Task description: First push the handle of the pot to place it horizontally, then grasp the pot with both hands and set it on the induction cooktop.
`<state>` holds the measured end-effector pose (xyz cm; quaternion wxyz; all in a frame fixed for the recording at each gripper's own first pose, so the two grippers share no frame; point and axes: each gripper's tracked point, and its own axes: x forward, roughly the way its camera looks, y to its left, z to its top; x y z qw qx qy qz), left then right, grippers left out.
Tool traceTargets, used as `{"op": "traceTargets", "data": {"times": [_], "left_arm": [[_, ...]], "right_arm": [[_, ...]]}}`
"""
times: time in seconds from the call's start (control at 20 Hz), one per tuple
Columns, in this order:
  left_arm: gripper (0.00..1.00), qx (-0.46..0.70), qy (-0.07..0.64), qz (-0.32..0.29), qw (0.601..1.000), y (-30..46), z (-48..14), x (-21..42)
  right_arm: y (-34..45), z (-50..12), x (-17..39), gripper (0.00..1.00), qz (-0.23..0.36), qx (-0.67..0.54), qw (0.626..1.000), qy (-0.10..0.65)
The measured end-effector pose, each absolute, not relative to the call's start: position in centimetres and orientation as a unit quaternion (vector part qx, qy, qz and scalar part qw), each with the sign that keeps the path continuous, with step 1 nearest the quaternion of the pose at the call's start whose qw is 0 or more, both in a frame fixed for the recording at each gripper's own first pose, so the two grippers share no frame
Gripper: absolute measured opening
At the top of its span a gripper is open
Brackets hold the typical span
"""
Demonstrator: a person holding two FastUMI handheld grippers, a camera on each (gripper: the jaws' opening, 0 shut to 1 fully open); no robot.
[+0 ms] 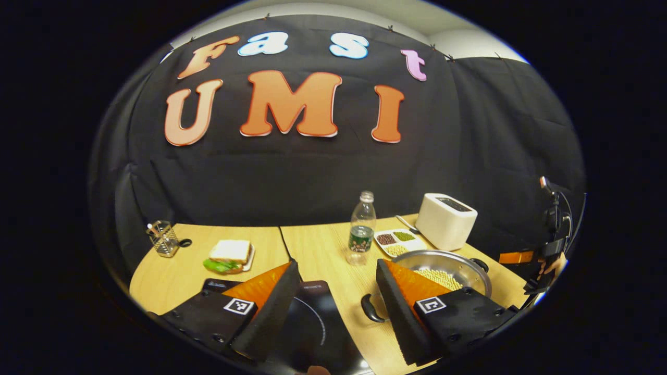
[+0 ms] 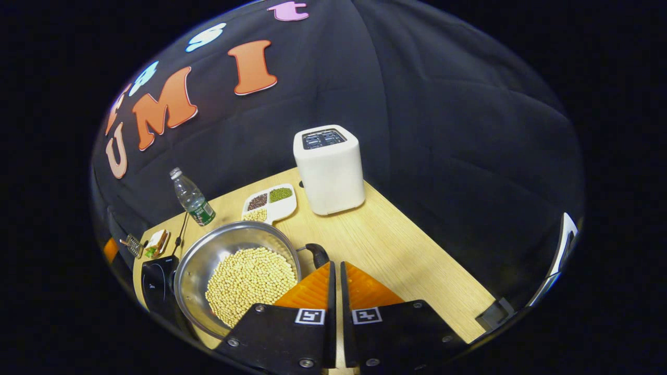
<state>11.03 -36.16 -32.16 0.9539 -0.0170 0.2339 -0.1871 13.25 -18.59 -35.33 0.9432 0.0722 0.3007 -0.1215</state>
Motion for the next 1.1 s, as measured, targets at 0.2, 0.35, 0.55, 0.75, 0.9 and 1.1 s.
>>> {"op": "traceTargets", "data": {"times": [0.2, 0.35, 0.55, 0.75, 0.9, 1.1], "left_arm": [[0.98, -0.014, 0.269, -0.193, 0.944, -39.7, -36.7, 10.8], [0.98, -0.009, 0.291, -0.198, 0.936, -41.8, -39.4, 10.5], [0.98, 0.001, 0.327, -0.201, 0.923, -43.5, -42.8, 10.0], [0.98, 0.007, 0.363, -0.196, 0.911, -44.0, -45.8, 10.3], [0.98, 0.013, 0.378, -0.191, 0.906, -43.8, -47.2, 11.0], [0.98, 0.009, 0.408, -0.199, 0.891, -44.3, -49.0, 11.1]], "right_arm": [[-16.6, -35.4, 14.5, 0.51, -0.079, 0.029, 0.956, 0.281], [-16.3, -35.6, 16.1, 0.86, -0.067, 0.005, 0.962, 0.266], [-17.2, -37.7, 17.8, 0.94, -0.072, -0.001, 0.956, 0.284], [-17.9, -39.9, 18.8, 0.94, -0.079, 0.004, 0.947, 0.311], [-17.8, -41.3, 19.1, 0.94, -0.075, 0.020, 0.941, 0.329], [-17.4, -42.6, 19.4, 0.94, -0.068, 0.038, 0.934, 0.348]]}}
